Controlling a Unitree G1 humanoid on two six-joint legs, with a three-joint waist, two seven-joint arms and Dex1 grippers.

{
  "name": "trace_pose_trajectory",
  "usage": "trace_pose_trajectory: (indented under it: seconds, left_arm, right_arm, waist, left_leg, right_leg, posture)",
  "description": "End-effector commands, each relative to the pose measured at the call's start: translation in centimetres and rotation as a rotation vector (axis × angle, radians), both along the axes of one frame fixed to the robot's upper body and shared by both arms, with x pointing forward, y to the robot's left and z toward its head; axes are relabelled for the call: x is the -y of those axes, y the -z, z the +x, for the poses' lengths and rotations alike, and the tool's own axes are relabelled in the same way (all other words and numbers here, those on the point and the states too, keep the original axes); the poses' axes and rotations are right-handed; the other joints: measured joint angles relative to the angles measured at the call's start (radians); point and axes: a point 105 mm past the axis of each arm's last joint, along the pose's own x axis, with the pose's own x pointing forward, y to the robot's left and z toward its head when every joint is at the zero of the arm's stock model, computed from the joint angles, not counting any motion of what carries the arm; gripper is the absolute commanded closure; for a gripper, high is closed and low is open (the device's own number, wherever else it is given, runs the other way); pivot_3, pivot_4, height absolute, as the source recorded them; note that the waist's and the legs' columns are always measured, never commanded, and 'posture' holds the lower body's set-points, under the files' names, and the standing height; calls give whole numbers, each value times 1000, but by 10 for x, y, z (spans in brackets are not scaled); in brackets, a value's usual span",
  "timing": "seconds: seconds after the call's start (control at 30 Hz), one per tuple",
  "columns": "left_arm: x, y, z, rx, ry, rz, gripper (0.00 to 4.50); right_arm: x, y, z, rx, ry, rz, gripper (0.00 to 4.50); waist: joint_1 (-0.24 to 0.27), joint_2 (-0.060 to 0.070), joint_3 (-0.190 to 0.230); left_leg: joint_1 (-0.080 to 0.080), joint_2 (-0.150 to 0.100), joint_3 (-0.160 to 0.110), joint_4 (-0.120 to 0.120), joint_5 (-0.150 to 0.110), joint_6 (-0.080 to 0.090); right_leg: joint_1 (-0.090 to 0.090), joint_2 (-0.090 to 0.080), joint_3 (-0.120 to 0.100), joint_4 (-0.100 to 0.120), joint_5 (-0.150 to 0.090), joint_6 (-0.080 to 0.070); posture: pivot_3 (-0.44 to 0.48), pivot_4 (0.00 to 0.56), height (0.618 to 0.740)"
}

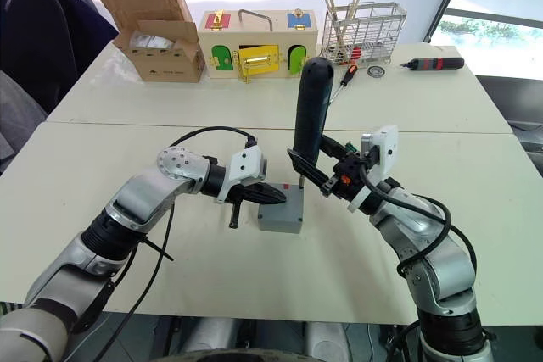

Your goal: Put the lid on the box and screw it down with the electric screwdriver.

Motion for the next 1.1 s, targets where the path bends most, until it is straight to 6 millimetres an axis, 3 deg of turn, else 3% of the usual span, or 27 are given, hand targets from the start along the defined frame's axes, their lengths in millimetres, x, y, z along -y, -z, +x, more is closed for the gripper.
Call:
trace_pose_trajectory:
  seconds: [0.03, 1.1]
  left_arm:
    - [-3, 14, -1, -30, -19, 46, 4500]
    - [-8, 20, -2, -29, -40, 66, 4500]
  right_arm:
    - [-13, 38, -5, -165, -73, -35, 2627]
    - [6, 64, 1, -195, -7, -115, 2627]
  waist:
    - [0, 0, -1]
    - [6, -1, -11]
  left_leg:
    - [0, 0, 0, 0, 0, 0]
    - [6, 2, -3, -3, -1, 0]
  right_leg:
    - [0, 0, 0, 0, 0, 0]
    - [9, 1, -1, -15, -1, -1]
  posture:
    - [0, 150, 735]
    - [0, 150, 735]
